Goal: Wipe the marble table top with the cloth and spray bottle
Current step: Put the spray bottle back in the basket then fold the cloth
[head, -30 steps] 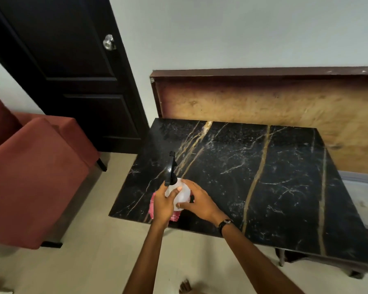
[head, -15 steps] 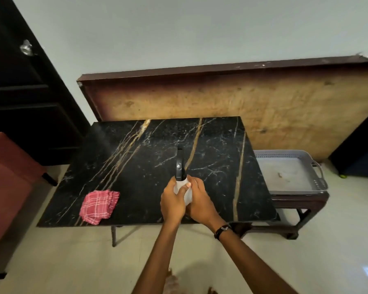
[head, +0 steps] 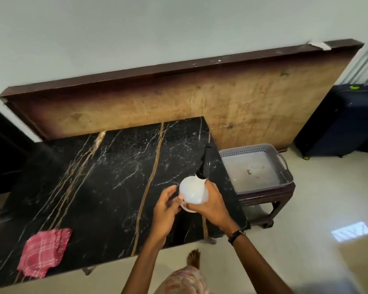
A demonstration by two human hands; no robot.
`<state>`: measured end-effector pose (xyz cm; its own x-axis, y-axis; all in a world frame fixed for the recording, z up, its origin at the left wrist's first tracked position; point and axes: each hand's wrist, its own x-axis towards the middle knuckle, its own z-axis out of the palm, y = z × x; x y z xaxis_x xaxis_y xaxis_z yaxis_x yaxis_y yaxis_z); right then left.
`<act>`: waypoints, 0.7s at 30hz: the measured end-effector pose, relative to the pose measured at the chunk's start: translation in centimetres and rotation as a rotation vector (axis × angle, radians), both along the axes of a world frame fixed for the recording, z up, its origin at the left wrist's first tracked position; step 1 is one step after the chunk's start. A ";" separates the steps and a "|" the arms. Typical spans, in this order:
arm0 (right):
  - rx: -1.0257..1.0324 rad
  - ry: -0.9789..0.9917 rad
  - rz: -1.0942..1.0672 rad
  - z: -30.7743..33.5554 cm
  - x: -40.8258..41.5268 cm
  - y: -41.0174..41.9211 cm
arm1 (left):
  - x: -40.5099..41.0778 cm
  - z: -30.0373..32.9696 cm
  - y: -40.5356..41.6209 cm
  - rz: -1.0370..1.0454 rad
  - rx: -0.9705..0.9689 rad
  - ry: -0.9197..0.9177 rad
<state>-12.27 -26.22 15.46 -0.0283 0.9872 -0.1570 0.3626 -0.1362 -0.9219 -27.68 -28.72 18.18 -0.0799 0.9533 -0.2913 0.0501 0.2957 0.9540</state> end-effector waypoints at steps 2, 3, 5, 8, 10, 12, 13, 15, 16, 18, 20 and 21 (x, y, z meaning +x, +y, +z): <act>0.006 -0.007 -0.020 0.3 1.6 1.6 | 1.2 -0.2 1.7 -0.060 -0.045 -0.032; 0.009 -0.019 -0.034 0.3 2.5 2.5 | 1.9 -0.2 2.7 -0.095 -0.072 -0.048; 0.009 -0.049 -0.059 0.3 3.7 3.5 | 3.0 0.1 4.1 -0.139 -0.126 -0.098; 0.017 -0.046 -0.118 0.4 5.4 5.0 | 4.8 0.0 7.3 -0.194 -0.190 -0.155; 0.031 -0.011 -0.129 0.2 6.5 5.5 | 6.0 -0.4 9.1 -0.205 -0.250 -0.170; 0.040 0.020 -0.156 -0.2 7.6 5.8 | 7.4 -0.9 10.3 -0.217 -0.299 -0.170; 0.033 0.036 -0.169 -0.2 8.2 6.0 | 8.2 -1.2 10.8 -0.219 -0.317 -0.179; 0.010 0.056 -0.165 -0.5 9.8 6.7 | 9.7 -1.7 11.8 -0.213 -0.348 -0.197; -0.003 0.057 -0.161 -0.7 10.7 7.1 | 10.6 -1.9 12.4 -0.213 -0.359 -0.202; -0.037 0.060 -0.160 -1.3 12.9 8.1 | 12.5 -2.2 13.5 -0.209 -0.380 -0.212; -0.075 0.059 -0.154 -2.1 15.1 9.3 | 14.4 -2.7 14.7 -0.203 -0.395 -0.220; -0.093 0.056 -0.145 -2.7 16.1 10.1 | 15.5 -3.1 15.4 -0.200 -0.399 -0.226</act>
